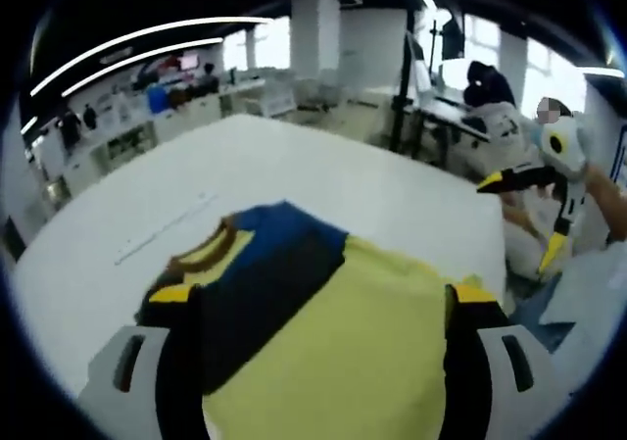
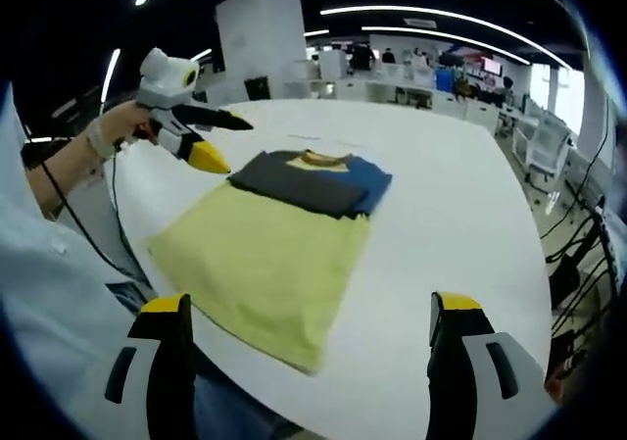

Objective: Fold the garment on the visible template until the final outline fits inside the template.

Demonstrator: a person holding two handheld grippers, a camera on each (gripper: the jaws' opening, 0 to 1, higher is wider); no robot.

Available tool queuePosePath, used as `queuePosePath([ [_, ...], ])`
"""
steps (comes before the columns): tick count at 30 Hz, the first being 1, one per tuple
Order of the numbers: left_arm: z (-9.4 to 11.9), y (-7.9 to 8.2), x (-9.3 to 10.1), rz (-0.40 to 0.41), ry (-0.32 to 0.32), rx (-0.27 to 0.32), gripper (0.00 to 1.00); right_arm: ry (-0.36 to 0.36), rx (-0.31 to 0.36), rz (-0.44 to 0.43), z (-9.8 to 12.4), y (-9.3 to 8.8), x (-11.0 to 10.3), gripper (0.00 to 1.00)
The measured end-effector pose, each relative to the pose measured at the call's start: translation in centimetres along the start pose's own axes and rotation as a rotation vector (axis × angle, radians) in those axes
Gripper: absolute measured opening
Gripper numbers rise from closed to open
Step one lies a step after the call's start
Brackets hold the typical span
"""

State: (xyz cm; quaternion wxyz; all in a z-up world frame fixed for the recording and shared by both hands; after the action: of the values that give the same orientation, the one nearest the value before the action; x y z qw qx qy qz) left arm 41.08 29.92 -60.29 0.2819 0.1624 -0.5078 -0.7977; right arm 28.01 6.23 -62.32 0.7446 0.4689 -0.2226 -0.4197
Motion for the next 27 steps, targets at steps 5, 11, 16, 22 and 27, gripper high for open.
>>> queuePosePath([
  [5, 2.3, -2.0, 0.8, 0.022, 0.022, -0.033, 1.00, 0.015, -0.026, 0.006, -0.4, -0.3, -0.3, 1.00],
  [11, 4.8, -2.8, 0.6, 0.054, 0.072, -0.016, 1.00, 0.037, -0.043, 0.017, -0.9, -0.1, -0.4, 1.00],
  [16, 6.2, -2.9, 0.2, 0.055, 0.138, 0.006, 1.00, 0.046, -0.053, 0.036, -1.1, 0.3, -0.6, 1.00],
  [22, 7.9, -3.6, 0.7, 0.074, 0.139, -0.003, 1.00, 0.056, -0.068, 0.052, -1.4, 0.4, -1.0, 1.00],
  [27, 8.7, -4.7, 0.9, 0.126, 0.169, -0.014, 0.99, 0.069, -0.082, 0.060, -1.5, 0.6, -1.4, 1.00],
])
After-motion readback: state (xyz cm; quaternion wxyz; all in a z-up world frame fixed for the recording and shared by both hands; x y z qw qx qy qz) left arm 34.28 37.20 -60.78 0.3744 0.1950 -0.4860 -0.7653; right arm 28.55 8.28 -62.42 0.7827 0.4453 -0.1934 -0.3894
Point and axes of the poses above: the point that each gripper's makers call its tool centre point, and the gripper's own axes: z roughly backward along the fingers, x roughly to its right, y roughly out of its top, the point moved 5 cm from there along z, roughly backward along the fingers, and after that the axes turned 10 degrees about x, right-handed, at the moved point
